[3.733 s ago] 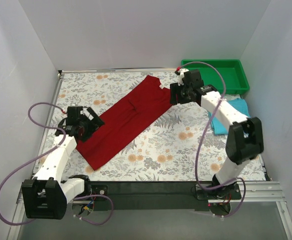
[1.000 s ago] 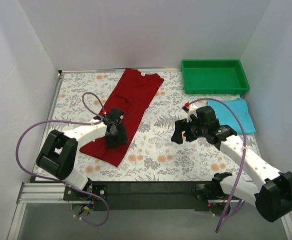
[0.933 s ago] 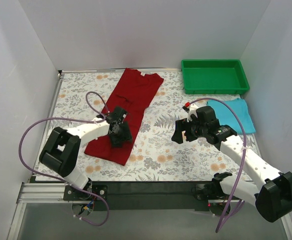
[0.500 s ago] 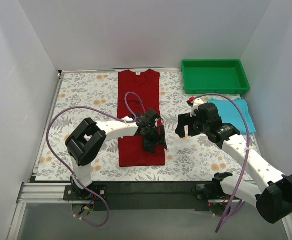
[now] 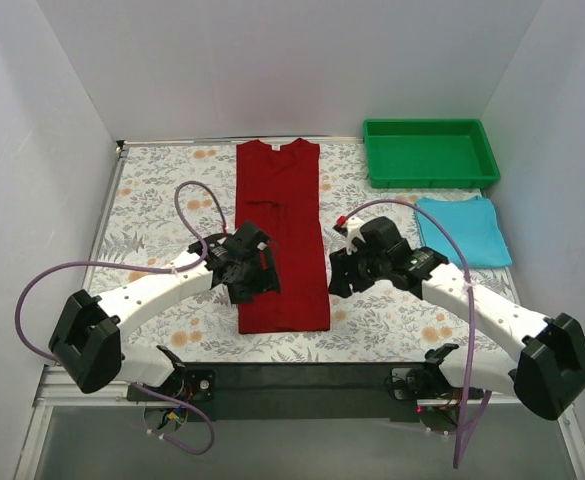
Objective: Fold and stack the t-shirts
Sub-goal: Fold the tshirt
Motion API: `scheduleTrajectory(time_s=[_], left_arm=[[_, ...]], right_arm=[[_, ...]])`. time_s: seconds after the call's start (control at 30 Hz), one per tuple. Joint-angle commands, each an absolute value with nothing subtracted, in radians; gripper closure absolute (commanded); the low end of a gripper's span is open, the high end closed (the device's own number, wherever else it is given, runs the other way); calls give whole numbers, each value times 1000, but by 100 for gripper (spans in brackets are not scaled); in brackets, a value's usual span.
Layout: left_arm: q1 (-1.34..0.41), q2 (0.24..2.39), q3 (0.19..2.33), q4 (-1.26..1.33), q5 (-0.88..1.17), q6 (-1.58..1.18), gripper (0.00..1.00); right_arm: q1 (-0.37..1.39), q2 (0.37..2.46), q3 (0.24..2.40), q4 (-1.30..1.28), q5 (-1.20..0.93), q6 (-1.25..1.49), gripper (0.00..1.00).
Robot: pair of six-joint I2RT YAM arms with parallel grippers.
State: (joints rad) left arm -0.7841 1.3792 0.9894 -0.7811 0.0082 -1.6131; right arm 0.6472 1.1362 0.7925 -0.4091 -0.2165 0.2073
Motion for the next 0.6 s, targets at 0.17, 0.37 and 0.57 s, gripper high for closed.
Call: scheduleTrajectory(time_s=[0.17,0.37,0.57], left_arm=[[-713,1347,795,-874,-133,-1651,37],[-700,1376,753,-839,-144,-1644,43],[-698,1404,723,-808,-92,-1620,55]], right_arm=[[840,1287,828,-360,-146,238,53],[911,1405,861,-364,-98,238,55],[960,1512,853,-397,-72,226,57]])
